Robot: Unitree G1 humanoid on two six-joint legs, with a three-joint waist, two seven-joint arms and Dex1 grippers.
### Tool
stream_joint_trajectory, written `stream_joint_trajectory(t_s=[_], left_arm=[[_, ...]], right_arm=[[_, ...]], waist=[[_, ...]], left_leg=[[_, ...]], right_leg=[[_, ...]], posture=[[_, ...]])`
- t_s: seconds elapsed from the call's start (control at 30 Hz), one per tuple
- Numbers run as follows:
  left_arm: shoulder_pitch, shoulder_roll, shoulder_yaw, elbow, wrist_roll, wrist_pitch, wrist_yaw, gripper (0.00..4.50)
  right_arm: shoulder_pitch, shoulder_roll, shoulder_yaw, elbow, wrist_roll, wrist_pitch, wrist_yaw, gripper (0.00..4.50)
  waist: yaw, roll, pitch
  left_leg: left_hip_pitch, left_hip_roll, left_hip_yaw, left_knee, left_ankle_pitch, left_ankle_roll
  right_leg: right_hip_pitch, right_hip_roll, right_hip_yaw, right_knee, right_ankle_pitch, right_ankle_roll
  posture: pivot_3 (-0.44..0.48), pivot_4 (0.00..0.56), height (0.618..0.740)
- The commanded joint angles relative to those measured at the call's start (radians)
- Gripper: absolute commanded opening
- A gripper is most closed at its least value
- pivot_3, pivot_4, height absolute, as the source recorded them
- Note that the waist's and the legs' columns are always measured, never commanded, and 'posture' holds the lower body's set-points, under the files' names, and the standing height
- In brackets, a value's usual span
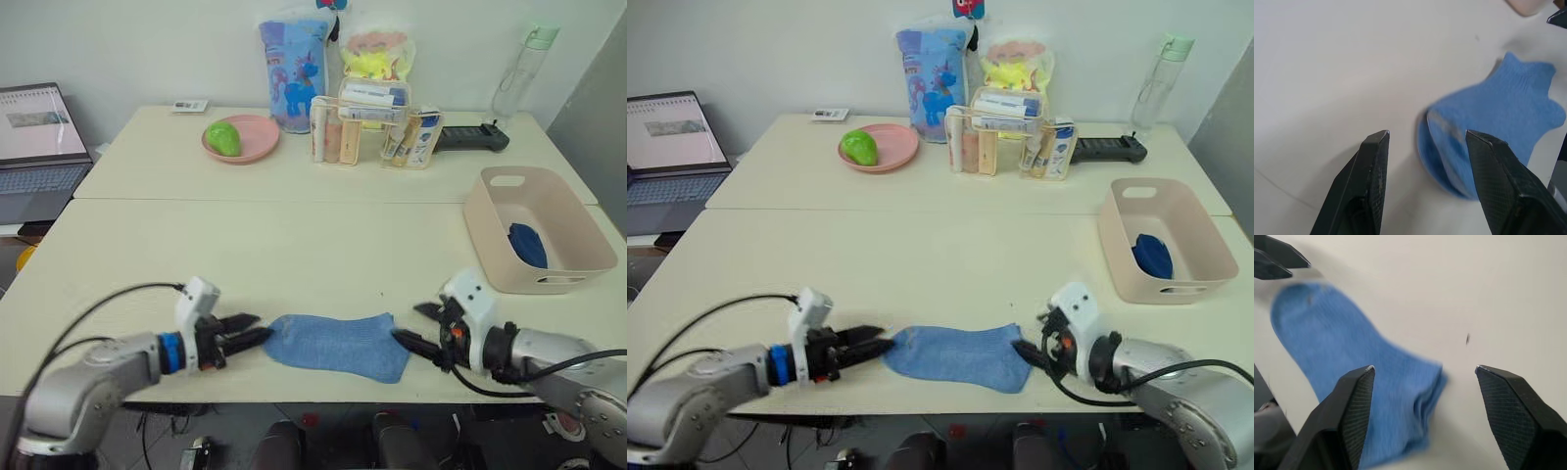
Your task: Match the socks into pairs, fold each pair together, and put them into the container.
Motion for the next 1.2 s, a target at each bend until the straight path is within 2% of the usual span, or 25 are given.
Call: stream_joint_trajectory(t_s=[0.03, 0.07, 0.13, 0.27, 0.33, 0.43, 0.53, 0.63, 0.73, 0.83, 0.93, 1.03, 1.2], left_arm=[[-0.069, 0.030, -0.076, -0.041, 0.011, -0.074, -0.111, 2.12], [-0.085, 0.039, -0.113, -0.047, 0.038, -0.104, -0.138, 1.94], [-0.116, 0.045, -0.196, -0.056, 0.098, -0.161, -0.173, 1.30], [-0.140, 0.024, -0.317, -0.022, 0.187, -0.231, -0.191, 0.05], [-0.128, 0.026, -0.397, 0.035, 0.279, -0.303, -0.207, 0.00], [-0.110, 0.006, -0.442, 0.122, 0.355, -0.363, -0.185, 0.00], [-0.100, -0.014, -0.468, 0.209, 0.434, -0.434, -0.157, 0.00], [-0.103, -0.027, -0.455, 0.231, 0.428, -0.439, -0.156, 0.00], [-0.095, -0.024, -0.443, 0.217, 0.406, -0.458, -0.184, 0.00], [-0.095, -0.030, -0.417, 0.183, 0.356, -0.449, -0.202, 0.00], [-0.105, -0.019, -0.408, 0.147, 0.339, -0.448, -0.230, 0.00], [-0.155, -0.033, -0.415, 0.083, 0.320, -0.417, -0.233, 0.00], [-0.181, -0.078, -0.461, 0.123, 0.408, -0.447, -0.182, 0.00]], right_arm=[[-0.055, 0.015, 0.063, -0.009, 0.006, -0.032, -0.012, 3.47], [-0.068, 0.022, 0.092, 0.002, -0.007, -0.039, -0.020, 3.47], [-0.072, 0.020, 0.162, 0.024, -0.046, -0.071, -0.019, 3.09], [-0.044, -0.012, 0.302, 0.057, -0.127, -0.140, -0.003, 1.78], [-0.019, -0.025, 0.381, 0.069, -0.166, -0.169, 0.004, 1.07], [0.032, -0.047, 0.439, 0.083, -0.205, -0.207, 0.016, 0.02], [0.101, -0.080, 0.460, 0.102, -0.253, -0.248, 0.021, 0.02], [0.171, -0.120, 0.461, 0.102, -0.292, -0.291, 0.038, 0.02], [0.257, -0.184, 0.470, 0.092, -0.348, -0.361, 0.055, 0.02], [0.317, -0.203, 0.454, 0.072, -0.412, -0.528, 0.080, 0.02], [0.350, -0.171, 0.418, 0.064, -0.434, -0.634, 0.089, 0.02], [0.331, -0.083, 0.388, 0.088, -0.458, -0.686, 0.040, 0.02], [0.250, 0.021, 0.447, 0.192, -0.533, -0.645, -0.010, 0.02]], waist=[[0.000, 0.000, 0.000], [-0.001, 0.000, 0.000], [-0.001, 0.000, 0.000], [-0.001, 0.000, 0.000], [-0.001, 0.000, 0.000], [-0.002, 0.000, 0.000], [0.000, 0.000, 0.000], [0.002, 0.001, -0.001], [0.002, 0.001, -0.002], [0.001, 0.000, -0.002], [0.001, 0.000, -0.001], [0.001, -0.001, -0.001], [-0.001, -0.001, -0.001]], left_leg=[[0.000, 0.000, 0.000, 0.000, 0.000, 0.000], [0.000, 0.000, 0.000, 0.000, 0.000, 0.000], [0.000, 0.000, 0.000, -0.001, 0.000, -0.001], [0.000, 0.000, 0.002, -0.002, 0.000, 0.000], [0.000, 0.000, 0.002, -0.002, 0.000, 0.000], [0.000, 0.000, 0.002, -0.003, 0.000, 0.000], [0.000, 0.000, 0.002, -0.003, 0.000, 0.000], [0.003, 0.000, 0.002, -0.003, 0.000, 0.000], [0.017, 0.000, 0.001, -0.008, 0.000, 0.001], [0.020, 0.000, 0.001, -0.008, -0.001, 0.001], [0.019, 0.000, 0.001, -0.008, -0.001, 0.001], [0.019, 0.001, 0.001, -0.008, 0.000, 0.001], [0.019, 0.000, 0.001, -0.008, 0.000, 0.001]], right_leg=[[0.000, 0.000, 0.000, 0.000, 0.000, 0.000], [0.000, 0.000, 0.000, 0.000, 0.000, 0.000], [0.000, 0.000, 0.000, 0.000, 0.000, 0.000], [-0.001, 0.000, 0.001, 0.000, 0.000, 0.000], [-0.001, 0.000, 0.001, 0.000, 0.000, 0.000], [-0.002, 0.000, 0.002, 0.000, 0.000, 0.000], [-0.001, 0.000, 0.001, -0.001, 0.000, 0.000], [0.002, -0.001, 0.002, -0.001, 0.000, 0.000], [0.016, -0.001, 0.001, -0.006, 0.000, 0.000], [0.019, 0.000, 0.001, -0.007, -0.001, 0.000], [0.018, 0.000, 0.001, -0.007, -0.001, 0.000], [0.018, 0.000, 0.001, -0.006, -0.001, 0.000], [0.017, 0.000, 0.001, -0.006, -0.001, 0.000]], posture=[[0.000, 0.150, 0.703], [0.000, 0.150, 0.703], [0.000, 0.150, 0.703], [0.000, 0.150, 0.703], [0.000, 0.150, 0.703], [0.000, 0.150, 0.703], [0.000, 0.150, 0.703], [0.000, 0.150, 0.703], [0.000, 0.150, 0.703], [0.000, 0.150, 0.703], [0.000, 0.150, 0.703], [0.000, 0.150, 0.703], [0.000, 0.150, 0.703]])
